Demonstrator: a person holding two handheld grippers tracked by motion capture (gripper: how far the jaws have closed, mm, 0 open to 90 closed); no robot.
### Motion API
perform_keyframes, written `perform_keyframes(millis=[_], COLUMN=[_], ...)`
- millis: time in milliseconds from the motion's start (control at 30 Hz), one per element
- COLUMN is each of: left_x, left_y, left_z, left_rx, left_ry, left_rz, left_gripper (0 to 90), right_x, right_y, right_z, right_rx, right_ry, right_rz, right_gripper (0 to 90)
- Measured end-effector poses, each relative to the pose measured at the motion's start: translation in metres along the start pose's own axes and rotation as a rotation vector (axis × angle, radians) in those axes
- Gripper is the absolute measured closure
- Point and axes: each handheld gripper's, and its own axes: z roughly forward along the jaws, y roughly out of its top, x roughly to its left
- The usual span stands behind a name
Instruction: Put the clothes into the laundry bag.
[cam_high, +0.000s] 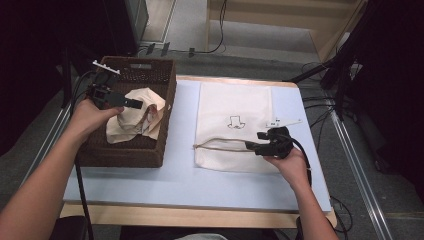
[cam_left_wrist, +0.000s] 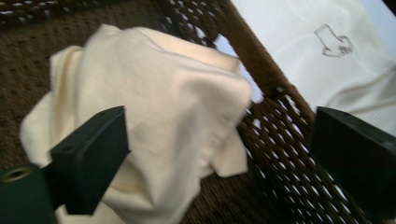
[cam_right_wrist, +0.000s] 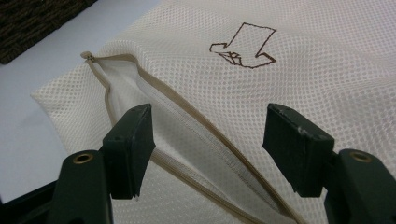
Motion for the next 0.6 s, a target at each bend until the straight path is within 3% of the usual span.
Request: perform_keyframes(millis=[133,200,267,367,467,533,600], left_x=[0.003,0.005,0.008,0.012,0.015,0.018,0.021], left_y=[0.012,0.017,0.023,0.027,0.032,0.032,0.029], left_z=[0.012,0.018,0.027,0.034,0.044,0.053,0.06], left_rx=[0.009,0.02,0.035,0.047,0.045,0.037,0.046], left_ry=[0.062,0.059,0.088,0.085,0.115,0.112,0.137], left_rz=[-0.004,-0.016,-0.025,-0.047,-0.054,-0.076,-0.087], left_gripper=[0.0,0.0,0.0,0.0,0.0,0.0,0.0], right_x=[0.0,-0.001,-0.001,-0.002,-0.001,-0.001,-0.001], right_y=[0.0,0.0,0.0,-0.001,-0.001,-0.001,-0.001], right_z=[0.0,-0.001,-0.001,0.0,0.0,0.001,0.001], right_rx=[0.0,0.001,0.003,0.006,0.008,0.012,0.011], right_ry=[-0.001,-0.004,-0.004,-0.003,0.0,-0.002,-0.001], right_rz=[0.0,0.001,0.001,-0.004,-0.005,-0.005,-0.008], right_gripper=[34.5,34.5,34.5,34.5,34.5,34.5,34.5])
